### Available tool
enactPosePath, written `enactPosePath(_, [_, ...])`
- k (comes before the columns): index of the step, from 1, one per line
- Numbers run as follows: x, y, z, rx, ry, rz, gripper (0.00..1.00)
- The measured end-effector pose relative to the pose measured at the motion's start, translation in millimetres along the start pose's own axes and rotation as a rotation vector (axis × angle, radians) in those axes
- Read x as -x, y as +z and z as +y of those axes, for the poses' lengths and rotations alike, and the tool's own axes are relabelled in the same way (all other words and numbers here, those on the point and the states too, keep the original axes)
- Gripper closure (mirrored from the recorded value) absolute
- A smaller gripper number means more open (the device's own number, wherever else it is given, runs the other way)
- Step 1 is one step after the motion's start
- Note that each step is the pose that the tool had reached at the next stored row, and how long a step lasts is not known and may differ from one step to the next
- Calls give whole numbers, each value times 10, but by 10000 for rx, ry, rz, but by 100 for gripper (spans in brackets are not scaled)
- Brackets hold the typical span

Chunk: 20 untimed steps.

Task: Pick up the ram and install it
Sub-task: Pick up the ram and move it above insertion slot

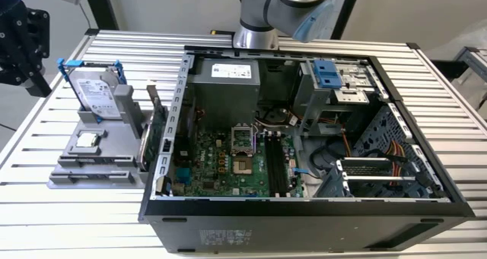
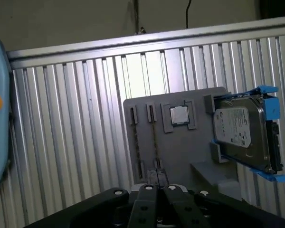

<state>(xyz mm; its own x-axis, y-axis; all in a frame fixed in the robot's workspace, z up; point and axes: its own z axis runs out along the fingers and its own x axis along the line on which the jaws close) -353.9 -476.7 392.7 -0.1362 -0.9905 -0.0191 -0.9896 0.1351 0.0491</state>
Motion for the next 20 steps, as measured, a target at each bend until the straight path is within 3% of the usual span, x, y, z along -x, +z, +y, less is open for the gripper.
enactPosePath(20, [0, 0, 0, 25, -1281, 63, 100])
